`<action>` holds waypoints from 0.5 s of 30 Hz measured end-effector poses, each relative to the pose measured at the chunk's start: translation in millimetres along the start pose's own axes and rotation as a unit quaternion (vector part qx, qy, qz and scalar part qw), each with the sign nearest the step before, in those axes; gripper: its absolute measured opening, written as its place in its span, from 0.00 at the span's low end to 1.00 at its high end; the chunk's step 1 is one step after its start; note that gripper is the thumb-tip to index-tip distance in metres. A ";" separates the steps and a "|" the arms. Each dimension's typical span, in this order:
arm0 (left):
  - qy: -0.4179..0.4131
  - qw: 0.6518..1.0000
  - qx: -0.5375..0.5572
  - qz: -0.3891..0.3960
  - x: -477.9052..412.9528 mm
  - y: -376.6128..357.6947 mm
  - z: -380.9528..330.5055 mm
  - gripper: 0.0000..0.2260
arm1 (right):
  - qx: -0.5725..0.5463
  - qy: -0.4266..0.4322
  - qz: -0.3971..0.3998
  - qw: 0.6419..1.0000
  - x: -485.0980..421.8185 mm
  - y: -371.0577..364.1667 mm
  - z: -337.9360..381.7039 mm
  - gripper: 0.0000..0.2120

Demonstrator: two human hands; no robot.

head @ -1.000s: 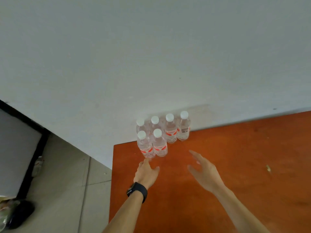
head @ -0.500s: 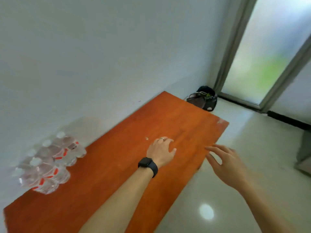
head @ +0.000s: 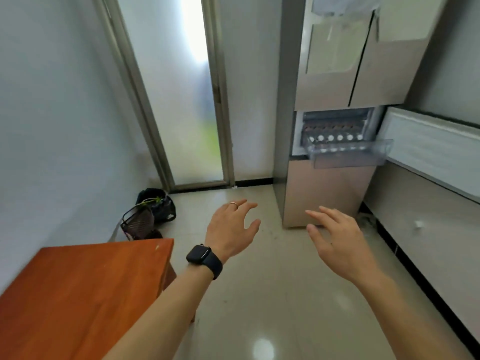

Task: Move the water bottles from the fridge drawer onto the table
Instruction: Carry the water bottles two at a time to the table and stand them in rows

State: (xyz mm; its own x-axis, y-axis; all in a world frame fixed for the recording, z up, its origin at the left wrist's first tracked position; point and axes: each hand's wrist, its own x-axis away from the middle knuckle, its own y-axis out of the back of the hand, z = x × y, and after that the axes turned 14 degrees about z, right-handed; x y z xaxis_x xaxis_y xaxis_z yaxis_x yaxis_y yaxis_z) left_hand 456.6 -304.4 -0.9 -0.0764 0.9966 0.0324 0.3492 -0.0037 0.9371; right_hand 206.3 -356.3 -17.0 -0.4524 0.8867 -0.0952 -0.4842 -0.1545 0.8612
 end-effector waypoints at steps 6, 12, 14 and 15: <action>-0.069 0.998 -0.001 0.006 -132.3 -6.9 -43.8 0.22 | 0.015 -0.040 -0.025 0.999 -80.7 44.0 -71.3 0.19; -0.104 0.994 0.022 0.024 -277.8 -8.2 -72.4 0.21 | 0.025 -0.078 -0.029 0.996 -189.8 83.8 -134.3 0.20; -0.116 0.992 0.029 0.033 -323.1 -9.8 -81.1 0.21 | 0.031 -0.096 -0.021 0.995 -220.8 94.6 -154.6 0.21; -0.122 0.991 0.032 0.038 -345.7 -10.6 -85.8 0.21 | 0.030 -0.102 -0.021 0.994 -235.4 100.1 -164.9 0.21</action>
State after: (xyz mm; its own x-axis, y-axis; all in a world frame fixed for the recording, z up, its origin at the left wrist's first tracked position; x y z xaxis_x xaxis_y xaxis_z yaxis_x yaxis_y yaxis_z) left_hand 399.2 -656.0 7.8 0.1773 0.9841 0.0095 0.4051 -0.0818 0.9106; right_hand 140.8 -652.3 9.3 -0.2682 0.9627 -0.0346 -0.4517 -0.0940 0.8872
